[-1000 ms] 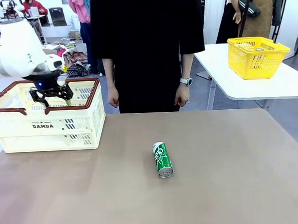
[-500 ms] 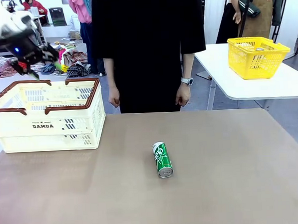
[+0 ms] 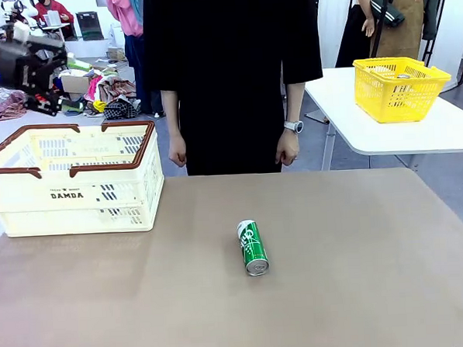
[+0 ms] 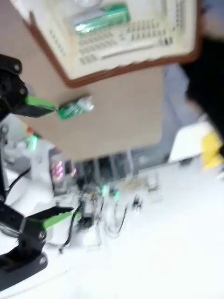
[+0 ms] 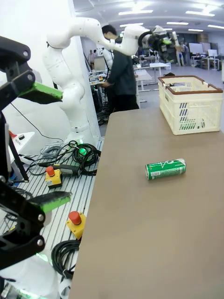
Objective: Place the drinks into the Shopping basket.
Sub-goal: Pick up one drink and place it into the Shopping basket.
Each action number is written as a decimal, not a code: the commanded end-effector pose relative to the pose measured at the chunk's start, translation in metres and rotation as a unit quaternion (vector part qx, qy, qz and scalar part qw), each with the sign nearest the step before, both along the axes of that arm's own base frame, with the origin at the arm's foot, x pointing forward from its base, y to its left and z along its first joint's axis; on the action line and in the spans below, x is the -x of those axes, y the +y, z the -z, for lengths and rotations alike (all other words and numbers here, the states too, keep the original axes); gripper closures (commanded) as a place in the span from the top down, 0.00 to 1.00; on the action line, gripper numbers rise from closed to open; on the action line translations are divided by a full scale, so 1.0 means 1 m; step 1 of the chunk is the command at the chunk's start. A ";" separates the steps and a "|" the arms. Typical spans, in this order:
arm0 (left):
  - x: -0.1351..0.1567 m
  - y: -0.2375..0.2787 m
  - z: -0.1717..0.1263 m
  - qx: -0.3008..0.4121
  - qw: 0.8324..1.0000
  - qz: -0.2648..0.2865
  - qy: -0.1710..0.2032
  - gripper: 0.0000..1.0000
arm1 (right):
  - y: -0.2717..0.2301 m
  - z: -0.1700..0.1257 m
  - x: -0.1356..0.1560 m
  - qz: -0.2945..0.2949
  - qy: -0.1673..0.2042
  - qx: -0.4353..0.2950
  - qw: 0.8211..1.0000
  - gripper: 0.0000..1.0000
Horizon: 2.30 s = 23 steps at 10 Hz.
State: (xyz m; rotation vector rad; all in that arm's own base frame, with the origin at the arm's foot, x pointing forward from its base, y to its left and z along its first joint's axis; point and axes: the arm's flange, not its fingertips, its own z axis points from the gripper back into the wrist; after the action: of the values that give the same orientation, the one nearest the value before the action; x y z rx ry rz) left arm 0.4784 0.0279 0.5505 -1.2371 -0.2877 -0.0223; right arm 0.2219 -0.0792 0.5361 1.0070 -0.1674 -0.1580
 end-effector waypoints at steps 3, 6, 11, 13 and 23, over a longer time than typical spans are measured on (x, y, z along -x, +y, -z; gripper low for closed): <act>0.014 0.010 0.062 0.071 0.990 0.053 0.107 1.00 | 0.000 -0.002 -0.001 -0.006 -0.013 -0.010 1.000 1.00; 0.024 0.013 0.047 0.073 0.994 0.053 0.063 1.00 | 0.000 -0.002 -0.001 -0.006 -0.013 -0.010 1.000 1.00; 0.024 0.013 0.047 0.073 0.994 0.053 0.063 1.00 | 0.000 -0.002 -0.001 -0.006 -0.013 -0.010 1.000 1.00; 0.024 0.013 0.047 0.073 0.994 0.053 0.063 1.00 | 0.000 -0.002 -0.001 -0.006 -0.013 -0.010 1.000 1.00; -0.054 -0.294 -0.045 -0.178 0.921 0.199 0.285 1.00 | 0.000 -0.002 -0.001 -0.006 -0.013 -0.010 1.000 1.00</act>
State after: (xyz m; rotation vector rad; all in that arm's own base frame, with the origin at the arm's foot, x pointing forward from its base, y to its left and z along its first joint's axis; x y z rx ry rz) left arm 0.5046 -0.2609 0.6007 -0.9727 0.4300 -0.1383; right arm 0.2218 -0.0792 0.5364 1.0057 -0.1681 -0.1581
